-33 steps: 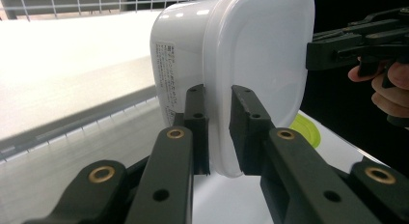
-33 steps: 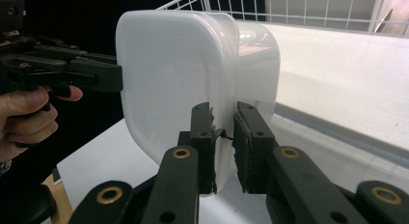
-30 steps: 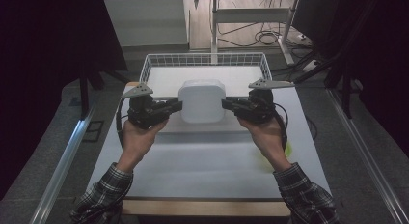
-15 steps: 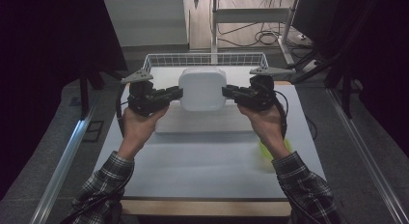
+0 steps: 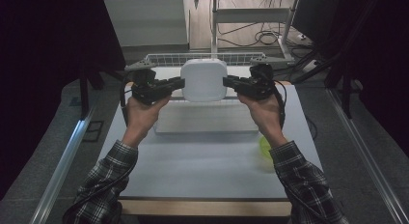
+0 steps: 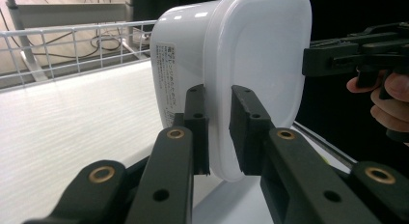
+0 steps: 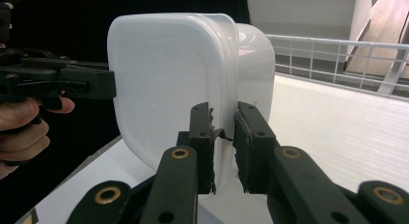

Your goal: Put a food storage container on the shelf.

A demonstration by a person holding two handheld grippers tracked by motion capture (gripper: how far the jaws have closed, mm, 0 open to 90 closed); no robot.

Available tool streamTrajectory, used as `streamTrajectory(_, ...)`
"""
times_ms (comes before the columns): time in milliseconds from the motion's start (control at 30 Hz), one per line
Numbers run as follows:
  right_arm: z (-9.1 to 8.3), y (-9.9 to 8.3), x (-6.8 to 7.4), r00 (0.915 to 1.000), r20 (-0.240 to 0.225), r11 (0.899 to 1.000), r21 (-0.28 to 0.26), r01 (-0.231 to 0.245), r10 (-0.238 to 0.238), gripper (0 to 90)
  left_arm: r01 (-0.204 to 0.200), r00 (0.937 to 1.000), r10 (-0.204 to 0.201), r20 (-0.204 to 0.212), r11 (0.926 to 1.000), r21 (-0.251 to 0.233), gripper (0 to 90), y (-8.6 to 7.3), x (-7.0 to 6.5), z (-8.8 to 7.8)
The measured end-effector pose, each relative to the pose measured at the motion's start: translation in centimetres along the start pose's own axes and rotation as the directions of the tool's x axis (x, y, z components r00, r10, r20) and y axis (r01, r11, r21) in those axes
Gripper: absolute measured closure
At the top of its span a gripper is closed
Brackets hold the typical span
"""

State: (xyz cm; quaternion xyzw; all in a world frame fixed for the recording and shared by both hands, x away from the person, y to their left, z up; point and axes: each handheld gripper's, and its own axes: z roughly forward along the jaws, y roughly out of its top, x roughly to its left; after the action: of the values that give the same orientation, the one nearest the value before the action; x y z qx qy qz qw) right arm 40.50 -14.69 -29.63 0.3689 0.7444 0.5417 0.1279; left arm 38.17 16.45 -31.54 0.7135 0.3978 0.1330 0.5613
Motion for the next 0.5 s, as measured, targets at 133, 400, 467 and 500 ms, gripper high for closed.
streamTrajectory(133, 0.5, 0.2, -0.5, 0.9999, 0.009, 1.000, 0.006, -0.007, 0.006, 78.2, 0.008, 1.0000, -0.007, -0.003, 0.9999, 0.010, 78.6, 0.1, 0.5, 0.7)
streamTrajectory(400, 1.2, 0.1, -1.2, 0.9996, 0.018, 1.000, 0.009, -0.020, 0.019, 77.4, 0.027, 0.9996, -0.027, 0.009, 0.9995, 0.015, 77.9, 0.1, 1.2, 1.5)
streamTrajectory(467, 1.3, 0.1, -1.4, 0.9996, 0.021, 1.000, 0.011, -0.019, 0.019, 76.9, 0.029, 0.9994, -0.029, 0.017, 0.9995, 0.014, 77.7, 0.1, 1.3, 1.7)
streamTrajectory(500, 1.3, 0.2, -1.4, 0.9996, 0.023, 1.000, 0.011, -0.018, 0.017, 76.6, 0.030, 0.9994, -0.030, 0.018, 0.9995, 0.014, 77.5, 0.2, 1.4, 1.7)
